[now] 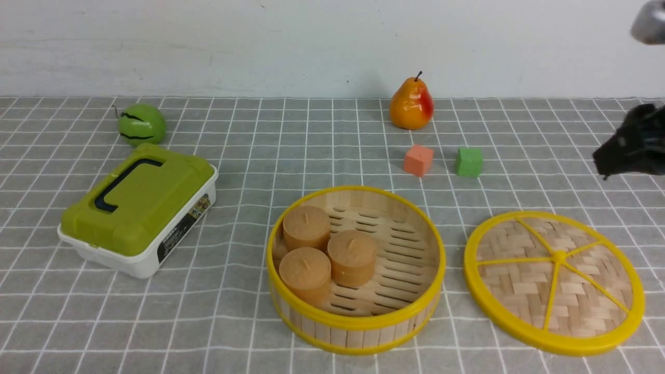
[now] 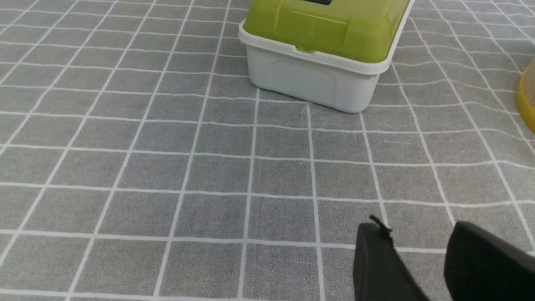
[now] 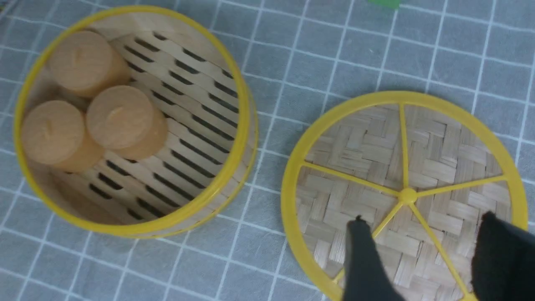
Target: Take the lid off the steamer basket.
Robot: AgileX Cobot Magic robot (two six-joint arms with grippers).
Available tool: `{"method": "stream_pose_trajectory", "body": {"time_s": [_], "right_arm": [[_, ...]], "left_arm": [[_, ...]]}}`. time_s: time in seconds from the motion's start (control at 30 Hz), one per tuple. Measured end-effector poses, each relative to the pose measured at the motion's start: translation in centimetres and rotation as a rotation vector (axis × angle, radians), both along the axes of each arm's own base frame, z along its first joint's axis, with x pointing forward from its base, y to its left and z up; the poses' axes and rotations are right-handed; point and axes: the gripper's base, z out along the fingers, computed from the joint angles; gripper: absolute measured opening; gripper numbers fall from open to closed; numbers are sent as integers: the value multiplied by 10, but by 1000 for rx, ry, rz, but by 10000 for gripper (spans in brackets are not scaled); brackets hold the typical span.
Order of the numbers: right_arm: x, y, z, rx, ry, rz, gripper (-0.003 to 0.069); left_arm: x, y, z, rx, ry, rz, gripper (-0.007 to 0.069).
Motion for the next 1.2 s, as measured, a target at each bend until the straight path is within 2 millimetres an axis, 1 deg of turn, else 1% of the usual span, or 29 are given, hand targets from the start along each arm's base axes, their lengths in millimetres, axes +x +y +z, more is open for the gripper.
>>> {"method": "stream_pose_trajectory", "body": {"time_s": [0.03, 0.07, 0.1, 0.13, 0.17, 0.2, 0.23, 0.3, 0.33, 0.37, 0.4, 0.43, 0.47, 0.53, 0.7, 0.77, 0.9, 0.97, 1.07, 1.1, 1.2], "right_arm": [[-3, 0, -1, -1, 2, 1, 278], [-35, -1, 0, -2, -44, 12, 171], [-38, -1, 0, -3, -48, 13, 160], [-47, -1, -1, -6, -61, 16, 127], [-62, -1, 0, -7, -90, 17, 73], [-86, -2, -7, -8, -116, 17, 15], [-89, -2, -8, -7, -119, 17, 10], [-123, -4, -16, -8, -199, 12, -20], [-125, -4, -19, -8, -198, 11, -20], [-138, -5, -24, -6, -236, 4, -22], [-146, -5, -28, -3, -268, -3, -22], [-148, -6, -27, -3, -279, -5, -22], [-154, -6, -33, -1, -306, -12, -22], [-162, -7, -37, 4, -344, -20, -22], [-175, -6, -38, 12, -370, -15, -18], [-176, -6, -39, 12, -365, -12, -18], [-178, -7, -49, -24, -292, 5, -13], [-178, -7, -53, -37, -300, 10, -10], [-178, -9, -56, -70, -401, 7, -8], [-180, -11, -59, -87, -499, -13, -7], [-180, -17, -62, -87, -678, -85, -6]], "left_arm": [[0, 0, 0, 0, 0, 0, 239], [0, 0, 0, 0, 0, 0, 239], [0, 0, 0, 0, 0, 0, 239], [0, 0, 0, 0, 0, 0, 239], [0, 0, 0, 0, 0, 0, 239], [0, 0, 0, 0, 0, 0, 239], [0, 0, 0, 0, 0, 0, 239], [0, 0, 0, 0, 0, 0, 239], [0, 0, 0, 0, 0, 0, 239], [0, 0, 0, 0, 0, 0, 239], [0, 0, 0, 0, 0, 0, 239], [0, 0, 0, 0, 0, 0, 239], [0, 0, 0, 0, 0, 0, 239], [0, 0, 0, 0, 0, 0, 239], [0, 0, 0, 0, 0, 0, 239], [0, 0, 0, 0, 0, 0, 239], [0, 0, 0, 0, 0, 0, 239], [0, 0, 0, 0, 0, 0, 239], [0, 0, 0, 0, 0, 0, 239], [0, 0, 0, 0, 0, 0, 239], [0, 0, 0, 0, 0, 0, 239]]}}
